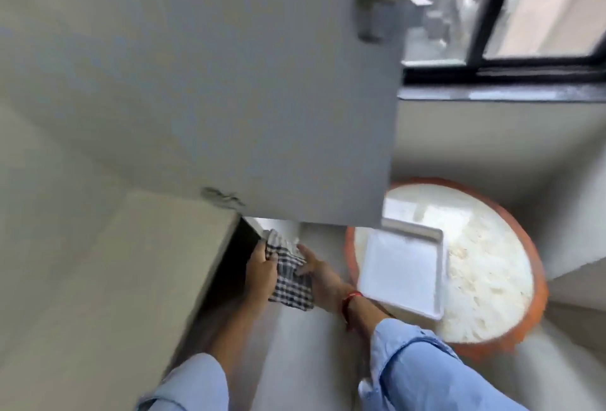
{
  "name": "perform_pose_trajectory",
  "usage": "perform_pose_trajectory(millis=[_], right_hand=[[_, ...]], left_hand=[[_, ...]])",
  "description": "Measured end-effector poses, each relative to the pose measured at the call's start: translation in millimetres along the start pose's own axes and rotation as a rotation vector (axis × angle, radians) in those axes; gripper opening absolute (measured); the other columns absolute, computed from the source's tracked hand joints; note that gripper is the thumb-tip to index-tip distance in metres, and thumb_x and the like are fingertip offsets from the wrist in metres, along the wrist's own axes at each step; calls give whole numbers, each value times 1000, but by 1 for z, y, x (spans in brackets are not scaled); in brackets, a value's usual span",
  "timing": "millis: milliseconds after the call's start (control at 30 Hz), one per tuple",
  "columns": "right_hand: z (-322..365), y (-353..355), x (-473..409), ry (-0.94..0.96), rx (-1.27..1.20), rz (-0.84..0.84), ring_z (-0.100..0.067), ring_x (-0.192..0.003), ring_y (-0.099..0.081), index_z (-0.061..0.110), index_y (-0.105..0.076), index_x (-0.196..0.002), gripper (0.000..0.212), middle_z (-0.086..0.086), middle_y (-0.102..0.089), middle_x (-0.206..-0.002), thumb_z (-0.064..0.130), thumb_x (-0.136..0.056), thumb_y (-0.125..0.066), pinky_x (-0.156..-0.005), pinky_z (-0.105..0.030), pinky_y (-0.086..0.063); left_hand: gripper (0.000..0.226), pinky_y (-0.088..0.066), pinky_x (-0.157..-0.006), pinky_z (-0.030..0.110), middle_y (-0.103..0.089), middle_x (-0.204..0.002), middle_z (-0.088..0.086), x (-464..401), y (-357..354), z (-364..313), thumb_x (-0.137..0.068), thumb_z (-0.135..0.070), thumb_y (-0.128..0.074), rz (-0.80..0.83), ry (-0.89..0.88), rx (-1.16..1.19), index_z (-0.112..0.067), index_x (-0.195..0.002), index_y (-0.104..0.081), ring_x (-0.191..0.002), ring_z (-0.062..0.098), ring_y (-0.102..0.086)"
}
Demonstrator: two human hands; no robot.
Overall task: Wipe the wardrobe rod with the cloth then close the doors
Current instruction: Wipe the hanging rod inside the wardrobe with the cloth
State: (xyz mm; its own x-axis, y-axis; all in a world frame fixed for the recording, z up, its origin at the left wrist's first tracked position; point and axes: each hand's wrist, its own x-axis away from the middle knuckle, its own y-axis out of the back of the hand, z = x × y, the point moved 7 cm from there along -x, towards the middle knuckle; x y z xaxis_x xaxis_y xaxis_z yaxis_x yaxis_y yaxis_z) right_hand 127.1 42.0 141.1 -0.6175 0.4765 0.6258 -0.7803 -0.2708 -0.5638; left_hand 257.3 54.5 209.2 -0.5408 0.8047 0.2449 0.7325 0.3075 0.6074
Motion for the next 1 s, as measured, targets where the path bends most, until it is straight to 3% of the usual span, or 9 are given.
perform_pose_trajectory(millis=[133, 233, 400, 467, 533, 667, 767, 900, 1000], right_hand=[[43, -198, 35, 147, 223, 368, -29, -120, -67, 32, -55, -143, 70, -7, -64, -142, -9, -87, -47, -99, -39, -57], [77, -338, 68, 342, 454, 542, -28, -126, -63, 37, -55, -143, 75, -3, -64, -141, -10, -86, -52, -111, -45, -49], [123, -580, 168, 730, 687, 837, -7, -98, -70, 30, -54, -146, 77, 15, -64, -127, -20, -87, -51, -90, -29, -57], [137, -652, 217, 931, 733, 941, -5, -115, -68, 35, -52, -146, 79, 12, -58, -141, -18, -87, -52, -98, -31, -59], [154, -705, 266, 1182, 739, 996, -8, -130, -59, 38, -49, -147, 79, 7, -53, -149, -12, -87, -55, -108, -34, -54], [192, -779, 362, 1625, 692, 1013, -8, -129, -56, 40, -44, -150, 80, 1, -51, -146, -3, -85, -61, -109, -20, -48], [217, -827, 427, 1873, 665, 1027, -20, -132, -53, 45, -33, -153, 89, -2, -41, -153, -1, -82, -59, -107, -35, -54], [249, -884, 487, 2186, 844, 669, -30, -125, -42, 48, -26, -154, 85, -4, -26, -160, 17, -84, -65, -103, -48, -48], [253, -926, 511, 2380, 1081, 342, -42, -143, -26, 42, -25, -157, 72, -10, -17, -168, 36, -93, -58, -113, -61, -33]], left_hand=[[42, -54, -81, 40, -70, -111, 15, 35, 204, -25, -93, -1, -39, -297, -60, -67, -21, -129, -48, -99, 36, -68], [54, -55, -75, 34, -68, -109, 7, 78, 336, -55, -91, 4, -33, -520, -145, -61, -26, -135, -41, -95, 30, -69], [80, -59, -89, 42, -66, -127, -3, 184, 553, -120, -93, 3, -35, -1009, -335, -55, -52, -148, -18, -102, 19, -70], [83, -59, -84, 37, -61, -126, -11, 229, 615, -156, -94, 3, -37, -1201, -392, -117, -57, -148, -16, -99, 15, -69], [75, -55, -82, 29, -58, -125, -12, 267, 658, -193, -95, 2, -38, -1362, -446, -235, -54, -145, -29, -99, 10, -65], [54, -56, -81, 33, -56, -129, -5, 333, 720, -261, -95, -1, -42, -1659, -550, -436, -36, -134, -52, -100, 22, -67], [47, -51, -77, 27, -51, -139, -3, 378, 755, -313, -100, -9, -45, -1841, -620, -578, -29, -142, -49, -104, 20, -64], [50, -53, -87, 40, -42, -149, -4, 404, 809, -355, -101, -16, -46, -1862, -581, -693, -33, -147, -39, -115, 23, -60], [49, -53, -92, 42, -44, -147, 1, 414, 855, -371, -99, -10, -49, -1844, -464, -719, -25, -145, -42, -116, 29, -61]])
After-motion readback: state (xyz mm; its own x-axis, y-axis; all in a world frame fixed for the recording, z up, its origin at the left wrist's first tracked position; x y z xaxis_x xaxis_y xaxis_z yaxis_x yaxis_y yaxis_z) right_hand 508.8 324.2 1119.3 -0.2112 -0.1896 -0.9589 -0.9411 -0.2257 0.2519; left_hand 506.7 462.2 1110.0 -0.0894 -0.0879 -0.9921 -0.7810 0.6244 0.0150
